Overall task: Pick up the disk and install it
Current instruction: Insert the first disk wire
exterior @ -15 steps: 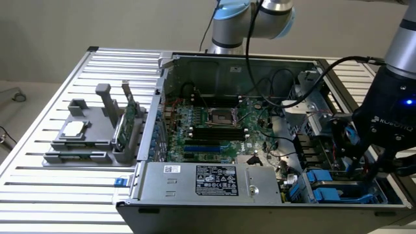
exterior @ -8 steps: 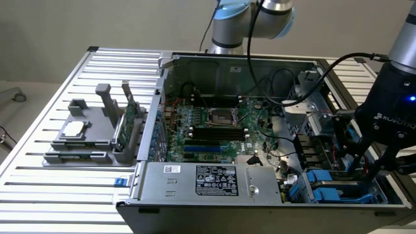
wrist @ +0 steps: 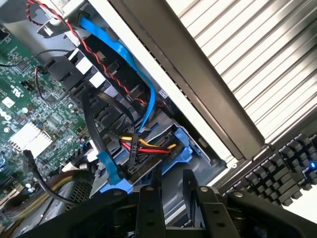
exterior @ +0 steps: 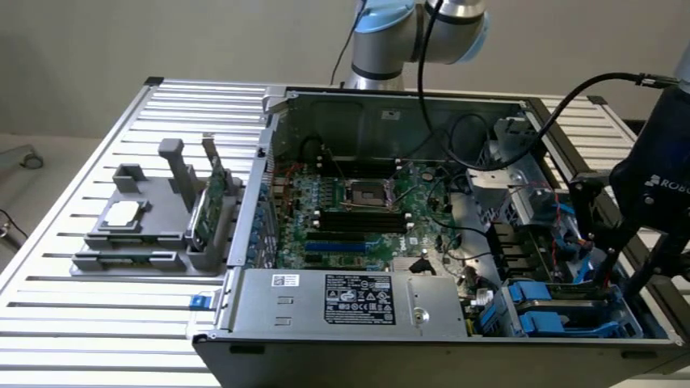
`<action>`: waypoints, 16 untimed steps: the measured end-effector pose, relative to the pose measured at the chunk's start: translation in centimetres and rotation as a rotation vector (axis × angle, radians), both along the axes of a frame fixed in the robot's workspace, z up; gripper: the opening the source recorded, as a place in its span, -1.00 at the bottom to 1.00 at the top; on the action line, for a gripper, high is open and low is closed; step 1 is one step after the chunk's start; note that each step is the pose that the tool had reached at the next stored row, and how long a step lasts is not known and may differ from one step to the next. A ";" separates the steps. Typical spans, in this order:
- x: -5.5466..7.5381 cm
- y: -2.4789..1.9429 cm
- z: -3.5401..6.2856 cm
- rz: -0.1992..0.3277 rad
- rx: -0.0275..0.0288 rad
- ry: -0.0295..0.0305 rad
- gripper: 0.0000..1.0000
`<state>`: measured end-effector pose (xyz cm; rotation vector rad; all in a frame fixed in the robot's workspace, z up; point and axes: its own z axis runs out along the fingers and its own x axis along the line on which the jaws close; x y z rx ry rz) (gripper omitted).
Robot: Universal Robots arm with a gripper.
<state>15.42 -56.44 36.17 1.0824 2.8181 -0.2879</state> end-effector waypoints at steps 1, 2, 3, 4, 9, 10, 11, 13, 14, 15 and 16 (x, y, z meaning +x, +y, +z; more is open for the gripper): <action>0.1 -0.13 0.00 0.000 0.0002 0.0004 -0.37; 0.2 -0.24 0.00 0.000 0.0004 0.0005 -0.37; 0.3 -0.33 0.01 -0.001 0.0011 0.0005 -0.37; 0.3 -0.41 0.00 -0.002 0.0029 0.0006 -0.37; 0.3 -0.52 -0.15 -0.031 0.0199 0.0006 -0.37; 0.3 -0.53 -0.22 -0.040 0.0253 0.0005 -0.37; 0.3 -0.53 -0.30 -0.048 0.0301 0.0005 -0.37; 0.3 -0.54 -0.53 -0.065 0.0365 0.0004 -0.37; 0.3 -0.56 -0.67 -0.073 0.0385 0.0004 -0.37; 0.3 -0.57 -0.81 -0.082 0.0399 0.0002 -0.37; 0.3 -0.59 -0.93 -0.091 0.0408 0.0001 -0.37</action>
